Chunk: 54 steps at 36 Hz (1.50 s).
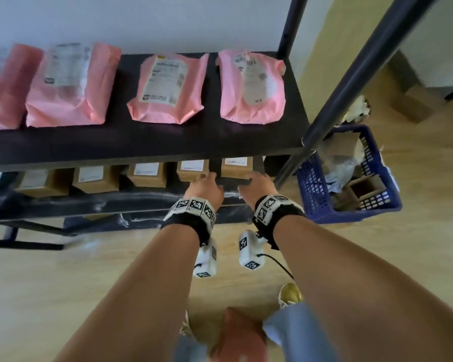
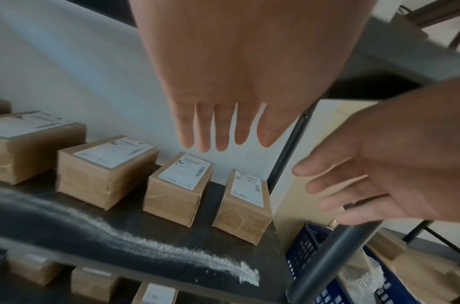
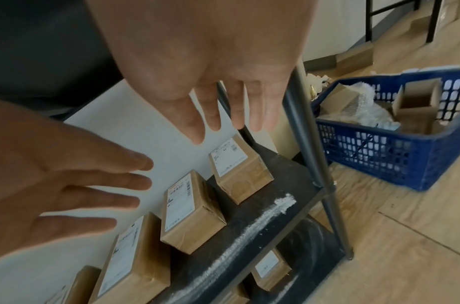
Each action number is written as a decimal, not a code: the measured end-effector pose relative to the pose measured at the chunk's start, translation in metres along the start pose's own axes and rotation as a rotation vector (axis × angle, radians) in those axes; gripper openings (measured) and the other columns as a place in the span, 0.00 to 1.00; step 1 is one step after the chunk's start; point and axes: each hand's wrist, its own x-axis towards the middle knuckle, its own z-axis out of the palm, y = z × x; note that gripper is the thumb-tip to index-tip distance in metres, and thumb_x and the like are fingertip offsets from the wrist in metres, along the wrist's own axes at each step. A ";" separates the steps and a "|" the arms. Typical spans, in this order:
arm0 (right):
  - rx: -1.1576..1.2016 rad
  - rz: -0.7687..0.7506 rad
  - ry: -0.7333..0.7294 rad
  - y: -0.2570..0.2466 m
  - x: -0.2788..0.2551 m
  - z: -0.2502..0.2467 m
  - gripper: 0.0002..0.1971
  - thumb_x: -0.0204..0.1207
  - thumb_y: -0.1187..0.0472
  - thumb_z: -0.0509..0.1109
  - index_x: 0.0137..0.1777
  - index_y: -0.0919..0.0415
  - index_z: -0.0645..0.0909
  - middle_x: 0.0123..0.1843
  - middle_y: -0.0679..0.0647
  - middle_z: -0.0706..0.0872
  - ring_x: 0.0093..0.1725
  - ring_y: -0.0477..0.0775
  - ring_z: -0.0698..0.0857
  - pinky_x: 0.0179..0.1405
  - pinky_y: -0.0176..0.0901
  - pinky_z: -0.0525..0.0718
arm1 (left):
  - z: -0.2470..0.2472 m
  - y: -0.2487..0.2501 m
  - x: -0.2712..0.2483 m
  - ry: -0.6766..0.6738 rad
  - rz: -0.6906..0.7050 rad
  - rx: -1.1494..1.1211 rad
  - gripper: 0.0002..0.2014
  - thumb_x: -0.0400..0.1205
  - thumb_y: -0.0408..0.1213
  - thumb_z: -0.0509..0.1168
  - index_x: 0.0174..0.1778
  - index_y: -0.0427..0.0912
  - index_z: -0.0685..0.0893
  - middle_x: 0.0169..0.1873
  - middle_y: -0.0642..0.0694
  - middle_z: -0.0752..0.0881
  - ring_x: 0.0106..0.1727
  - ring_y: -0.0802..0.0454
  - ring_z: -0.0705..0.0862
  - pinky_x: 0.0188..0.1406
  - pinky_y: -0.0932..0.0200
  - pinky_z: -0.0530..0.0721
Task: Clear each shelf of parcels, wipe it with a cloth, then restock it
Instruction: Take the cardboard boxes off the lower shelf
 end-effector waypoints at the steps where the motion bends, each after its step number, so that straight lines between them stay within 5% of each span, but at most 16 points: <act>1: 0.002 -0.015 0.017 -0.002 0.009 0.006 0.23 0.78 0.57 0.64 0.74 0.52 0.73 0.69 0.58 0.74 0.61 0.61 0.82 0.60 0.55 0.84 | 0.005 -0.001 0.008 0.020 0.024 0.018 0.20 0.85 0.44 0.57 0.72 0.42 0.71 0.66 0.39 0.79 0.65 0.39 0.78 0.63 0.43 0.80; 4: -0.008 -0.059 0.063 -0.006 0.034 0.021 0.20 0.75 0.62 0.59 0.68 0.53 0.76 0.67 0.59 0.78 0.63 0.61 0.80 0.59 0.52 0.83 | 0.016 -0.005 0.034 0.096 0.091 0.045 0.18 0.85 0.42 0.57 0.69 0.41 0.73 0.62 0.38 0.81 0.64 0.39 0.79 0.62 0.44 0.79; 7: 0.059 -0.083 0.089 0.002 0.066 0.039 0.26 0.77 0.65 0.59 0.76 0.52 0.71 0.75 0.59 0.70 0.74 0.60 0.70 0.70 0.53 0.76 | 0.034 -0.011 0.067 0.136 0.093 0.017 0.20 0.85 0.40 0.56 0.73 0.41 0.71 0.66 0.38 0.79 0.66 0.40 0.78 0.64 0.47 0.77; 17: 0.138 -0.175 0.363 0.045 0.175 0.081 0.27 0.80 0.57 0.63 0.79 0.44 0.65 0.78 0.55 0.66 0.78 0.59 0.64 0.74 0.60 0.73 | 0.071 -0.021 0.168 0.319 0.169 0.000 0.21 0.87 0.41 0.55 0.76 0.45 0.72 0.68 0.40 0.79 0.67 0.42 0.78 0.65 0.50 0.76; 23: 0.434 -0.170 0.393 0.053 0.209 0.104 0.30 0.78 0.55 0.65 0.80 0.48 0.63 0.74 0.55 0.71 0.71 0.58 0.75 0.69 0.57 0.78 | 0.095 -0.031 0.203 0.375 0.249 0.176 0.18 0.87 0.47 0.52 0.56 0.39 0.81 0.52 0.37 0.84 0.55 0.40 0.80 0.53 0.48 0.79; 26: 0.544 -0.175 0.446 0.055 0.221 0.114 0.35 0.76 0.52 0.67 0.82 0.52 0.59 0.74 0.55 0.72 0.70 0.59 0.76 0.66 0.56 0.80 | 0.111 -0.034 0.215 0.472 0.304 0.286 0.20 0.87 0.51 0.50 0.50 0.43 0.84 0.45 0.41 0.85 0.51 0.42 0.82 0.64 0.46 0.73; 29: 0.595 -0.188 0.506 0.055 0.228 0.123 0.35 0.73 0.47 0.67 0.78 0.57 0.64 0.69 0.56 0.78 0.65 0.61 0.80 0.62 0.57 0.82 | 0.120 -0.033 0.215 0.520 0.319 0.334 0.23 0.88 0.52 0.48 0.47 0.42 0.84 0.40 0.42 0.86 0.48 0.42 0.83 0.74 0.45 0.64; 35: 0.635 -0.240 0.532 0.061 0.229 0.135 0.28 0.75 0.45 0.63 0.71 0.59 0.72 0.62 0.57 0.82 0.56 0.59 0.83 0.44 0.46 0.77 | 0.130 -0.034 0.205 0.549 0.346 0.219 0.20 0.89 0.47 0.49 0.49 0.38 0.81 0.39 0.43 0.79 0.41 0.47 0.78 0.43 0.54 0.73; 42: 0.737 -0.299 0.458 0.071 0.194 0.133 0.24 0.78 0.53 0.62 0.74 0.54 0.68 0.63 0.52 0.81 0.52 0.54 0.81 0.41 0.44 0.76 | 0.140 -0.049 0.172 0.598 0.403 0.000 0.16 0.88 0.45 0.53 0.46 0.40 0.81 0.37 0.45 0.81 0.37 0.50 0.79 0.37 0.56 0.73; 47: 0.771 -0.390 0.514 0.078 0.167 0.141 0.23 0.79 0.53 0.64 0.73 0.55 0.67 0.58 0.49 0.82 0.41 0.42 0.79 0.29 0.35 0.72 | 0.143 -0.066 0.143 0.681 0.423 -0.214 0.13 0.87 0.42 0.57 0.63 0.42 0.78 0.48 0.53 0.82 0.44 0.56 0.80 0.43 0.61 0.76; 51: 0.788 -0.452 0.534 0.077 0.138 0.156 0.17 0.78 0.51 0.66 0.64 0.55 0.70 0.52 0.48 0.85 0.42 0.45 0.84 0.33 0.39 0.79 | 0.148 -0.087 0.114 0.716 0.378 -0.445 0.09 0.84 0.44 0.61 0.56 0.43 0.77 0.40 0.57 0.79 0.40 0.60 0.79 0.36 0.65 0.74; 54: 0.788 -0.496 0.556 0.077 0.118 0.171 0.15 0.76 0.47 0.68 0.56 0.52 0.72 0.51 0.48 0.84 0.42 0.45 0.84 0.37 0.41 0.82 | 0.154 -0.105 0.096 0.711 0.329 -0.581 0.10 0.82 0.45 0.63 0.54 0.45 0.81 0.43 0.53 0.85 0.45 0.55 0.85 0.48 0.54 0.85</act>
